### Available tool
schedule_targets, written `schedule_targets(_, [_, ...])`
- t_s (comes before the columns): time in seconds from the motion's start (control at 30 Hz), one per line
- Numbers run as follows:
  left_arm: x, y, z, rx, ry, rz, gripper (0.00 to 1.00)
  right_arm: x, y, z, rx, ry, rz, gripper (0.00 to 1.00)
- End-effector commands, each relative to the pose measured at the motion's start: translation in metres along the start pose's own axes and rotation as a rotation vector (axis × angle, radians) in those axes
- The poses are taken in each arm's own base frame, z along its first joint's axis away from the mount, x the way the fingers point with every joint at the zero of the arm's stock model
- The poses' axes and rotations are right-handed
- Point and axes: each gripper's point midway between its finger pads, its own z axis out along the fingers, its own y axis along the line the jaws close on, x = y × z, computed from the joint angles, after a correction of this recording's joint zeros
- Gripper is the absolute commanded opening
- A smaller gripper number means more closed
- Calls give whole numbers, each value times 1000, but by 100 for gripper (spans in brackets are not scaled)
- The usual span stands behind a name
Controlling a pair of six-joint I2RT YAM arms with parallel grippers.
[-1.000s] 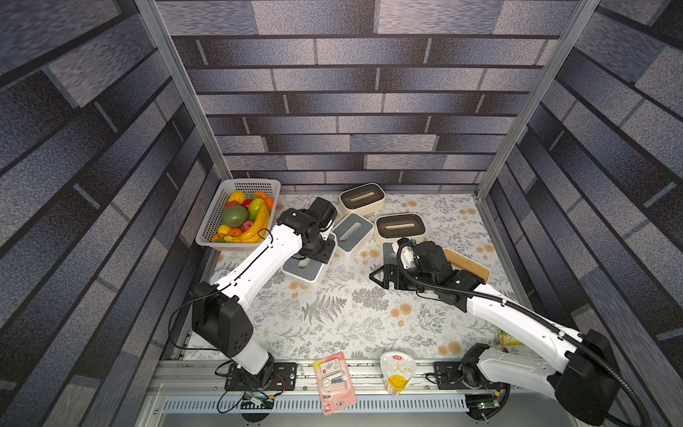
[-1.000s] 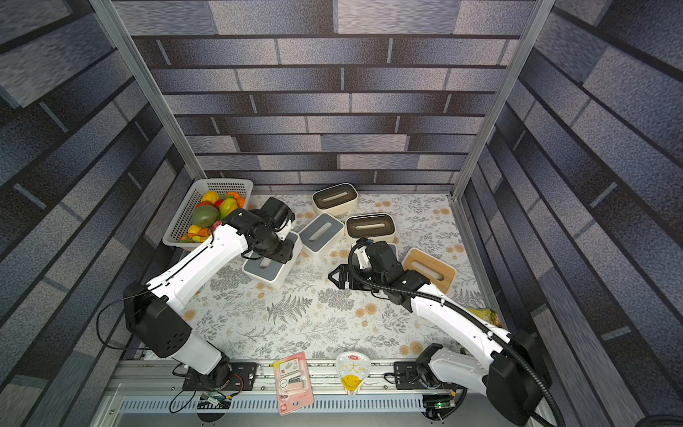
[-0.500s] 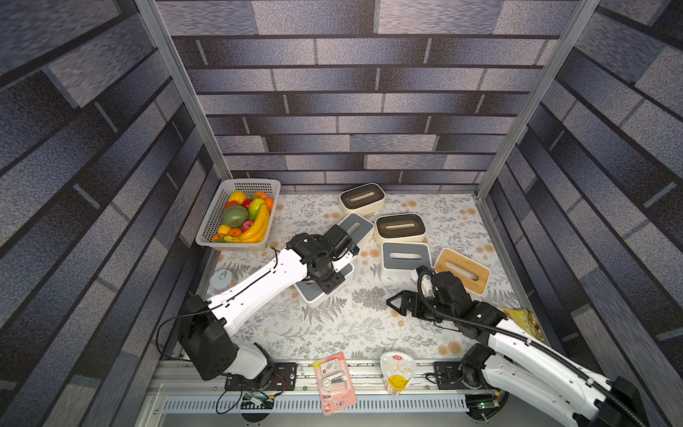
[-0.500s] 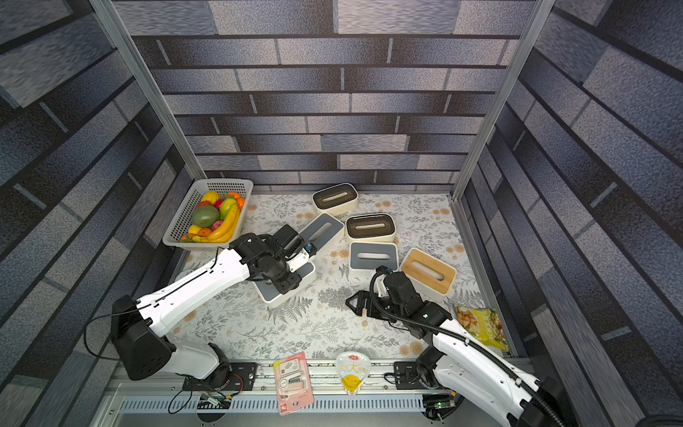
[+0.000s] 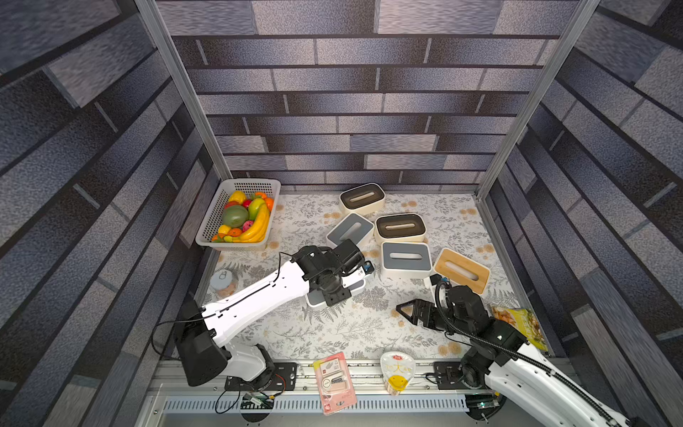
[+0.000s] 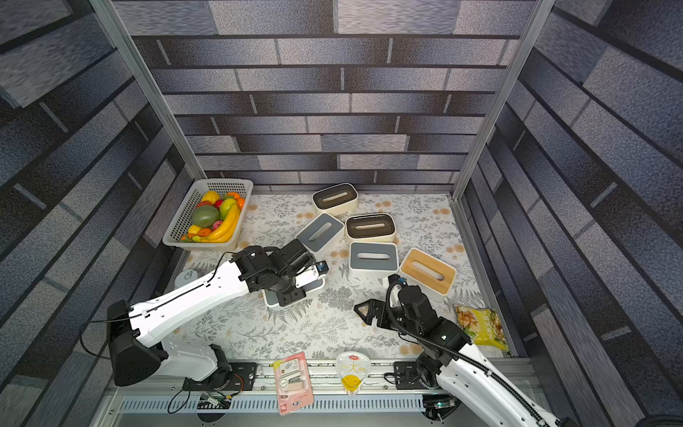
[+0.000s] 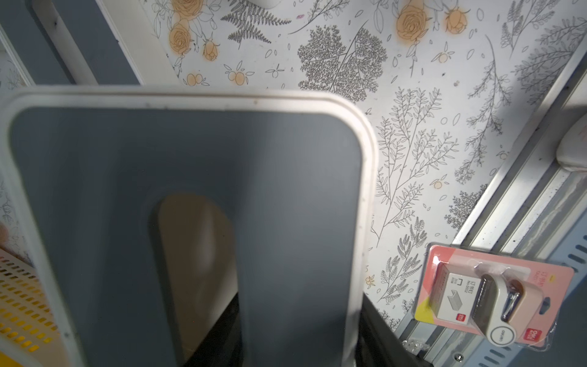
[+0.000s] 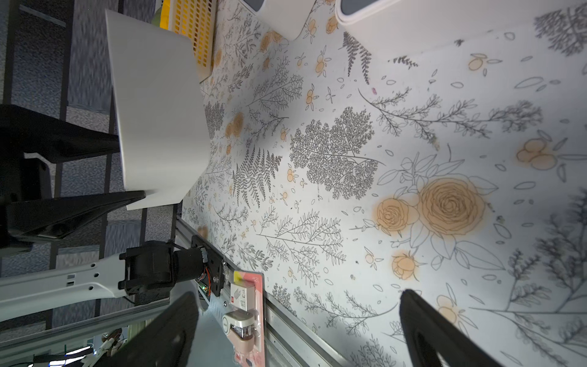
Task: Stack the tissue boxes
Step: Place the tissue box at the center of the board.
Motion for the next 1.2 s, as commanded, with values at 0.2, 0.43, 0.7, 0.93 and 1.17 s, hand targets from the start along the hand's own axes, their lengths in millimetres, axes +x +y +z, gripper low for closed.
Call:
schedule_targets(0.2, [-34, -32, -11, 33, -83, 191, 40, 19, 8, -6, -69, 82, 54, 100])
schedule_targets(0.43, [-45, -45, -8, 37, -95, 268, 40, 22, 23, -24, -170, 49, 52, 100])
schedule_targets(0.7, [-44, -59, -4, 114, -98, 271, 40, 27, 27, -29, -182, 73, 48, 100])
schedule_targets(0.93, [-48, -66, 4, 162, -76, 271, 41, 30, 32, -34, -217, 79, 35, 100])
schedule_targets(1.17, [-49, -68, 14, 167, -36, 284, 41, 32, 30, -36, -232, 60, 38, 100])
